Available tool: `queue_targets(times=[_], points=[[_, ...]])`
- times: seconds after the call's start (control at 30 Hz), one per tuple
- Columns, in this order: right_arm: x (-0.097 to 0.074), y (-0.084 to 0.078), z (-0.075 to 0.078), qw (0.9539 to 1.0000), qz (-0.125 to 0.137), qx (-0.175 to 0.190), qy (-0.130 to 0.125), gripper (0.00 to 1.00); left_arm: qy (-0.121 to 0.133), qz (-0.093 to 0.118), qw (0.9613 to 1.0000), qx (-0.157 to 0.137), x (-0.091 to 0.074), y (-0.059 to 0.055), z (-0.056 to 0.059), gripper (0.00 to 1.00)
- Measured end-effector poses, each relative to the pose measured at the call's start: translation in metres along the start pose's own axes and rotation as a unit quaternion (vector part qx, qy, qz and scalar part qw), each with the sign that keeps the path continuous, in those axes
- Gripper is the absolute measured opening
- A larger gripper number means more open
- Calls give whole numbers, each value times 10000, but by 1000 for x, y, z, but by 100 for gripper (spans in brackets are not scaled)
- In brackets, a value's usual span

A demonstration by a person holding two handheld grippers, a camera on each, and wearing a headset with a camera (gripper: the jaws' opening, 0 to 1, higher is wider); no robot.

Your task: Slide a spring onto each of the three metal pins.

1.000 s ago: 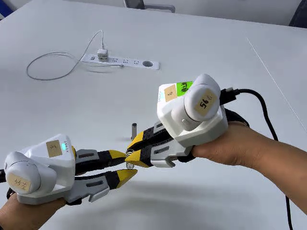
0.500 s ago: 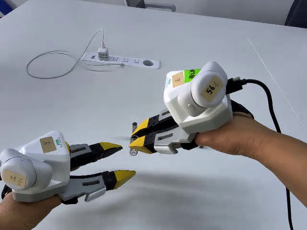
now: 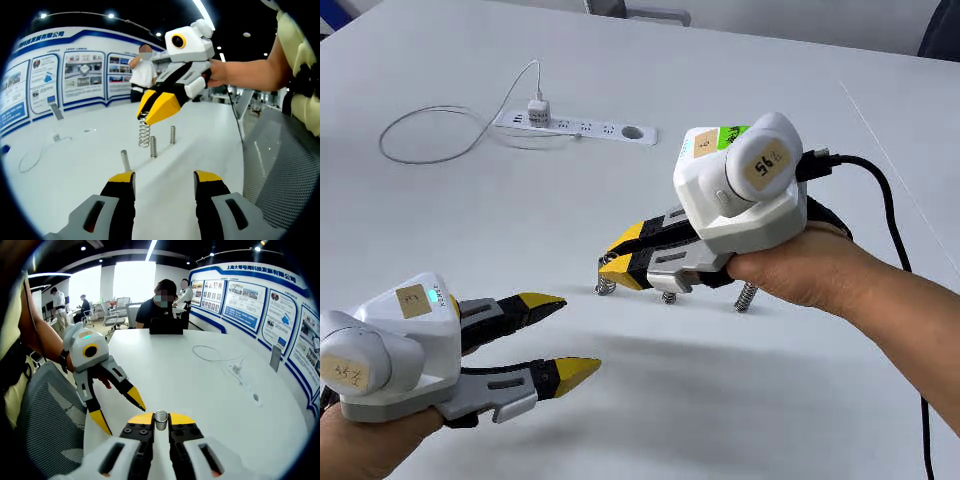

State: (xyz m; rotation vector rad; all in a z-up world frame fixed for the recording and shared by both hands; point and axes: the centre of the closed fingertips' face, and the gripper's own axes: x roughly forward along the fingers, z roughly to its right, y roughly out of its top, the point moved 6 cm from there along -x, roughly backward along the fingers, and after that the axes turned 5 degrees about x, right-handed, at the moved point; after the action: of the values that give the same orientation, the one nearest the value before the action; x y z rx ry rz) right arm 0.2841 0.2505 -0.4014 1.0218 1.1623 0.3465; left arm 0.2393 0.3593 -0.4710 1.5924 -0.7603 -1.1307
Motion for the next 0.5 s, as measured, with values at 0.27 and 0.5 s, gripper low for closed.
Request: queue_targets(times=[0.27, 0.5], points=[[8, 3, 18, 9991, 152, 91, -386, 11, 29, -11, 10000, -27, -1, -1, 0, 50], [18, -2, 31, 9979, 160, 267, -560, 11, 44, -20, 10000, -47, -1, -3, -1, 50]])
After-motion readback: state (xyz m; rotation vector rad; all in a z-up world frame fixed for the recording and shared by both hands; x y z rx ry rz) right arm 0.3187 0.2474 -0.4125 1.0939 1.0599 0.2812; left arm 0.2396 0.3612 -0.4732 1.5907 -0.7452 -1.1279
